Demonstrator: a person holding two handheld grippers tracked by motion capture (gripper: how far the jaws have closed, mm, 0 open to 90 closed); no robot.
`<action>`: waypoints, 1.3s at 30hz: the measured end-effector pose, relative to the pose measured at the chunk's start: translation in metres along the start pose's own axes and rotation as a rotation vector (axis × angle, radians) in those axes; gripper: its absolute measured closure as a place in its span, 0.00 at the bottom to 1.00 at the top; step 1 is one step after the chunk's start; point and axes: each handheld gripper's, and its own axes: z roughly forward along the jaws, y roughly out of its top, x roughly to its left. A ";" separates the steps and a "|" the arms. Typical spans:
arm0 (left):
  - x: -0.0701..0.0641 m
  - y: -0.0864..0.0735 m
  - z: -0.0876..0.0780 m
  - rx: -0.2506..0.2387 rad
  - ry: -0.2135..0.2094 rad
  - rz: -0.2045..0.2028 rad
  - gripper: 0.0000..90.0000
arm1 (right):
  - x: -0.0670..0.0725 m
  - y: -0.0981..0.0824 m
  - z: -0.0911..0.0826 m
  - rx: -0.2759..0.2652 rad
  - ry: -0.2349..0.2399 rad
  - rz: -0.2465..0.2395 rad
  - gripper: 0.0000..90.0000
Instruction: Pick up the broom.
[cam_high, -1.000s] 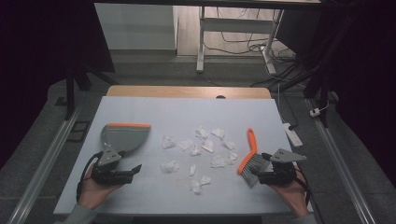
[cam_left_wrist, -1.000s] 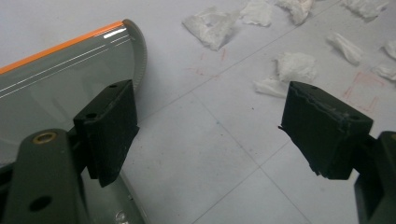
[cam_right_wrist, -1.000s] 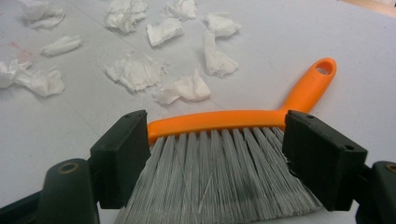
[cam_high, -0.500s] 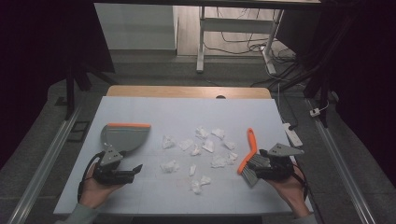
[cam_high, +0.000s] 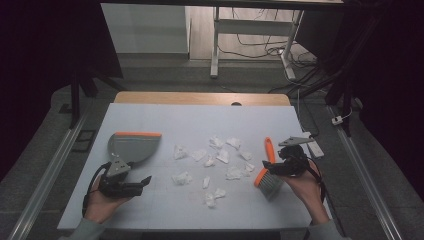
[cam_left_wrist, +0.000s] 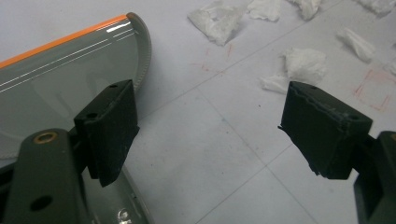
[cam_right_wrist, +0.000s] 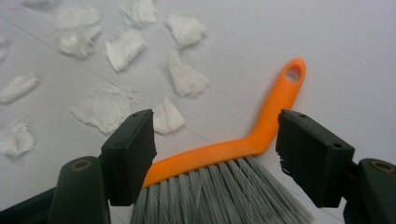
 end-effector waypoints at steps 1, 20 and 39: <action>-0.002 0.000 0.000 0.004 -0.002 0.007 0.22 | -0.001 0.004 0.002 0.020 -0.005 0.011 0.31; -0.009 -0.001 0.003 0.008 -0.019 0.050 0.23 | -0.038 0.037 0.072 0.407 -0.127 0.227 0.36; -0.010 -0.006 0.003 0.021 -0.011 0.049 0.23 | -0.034 0.032 0.091 0.516 -0.177 0.327 0.67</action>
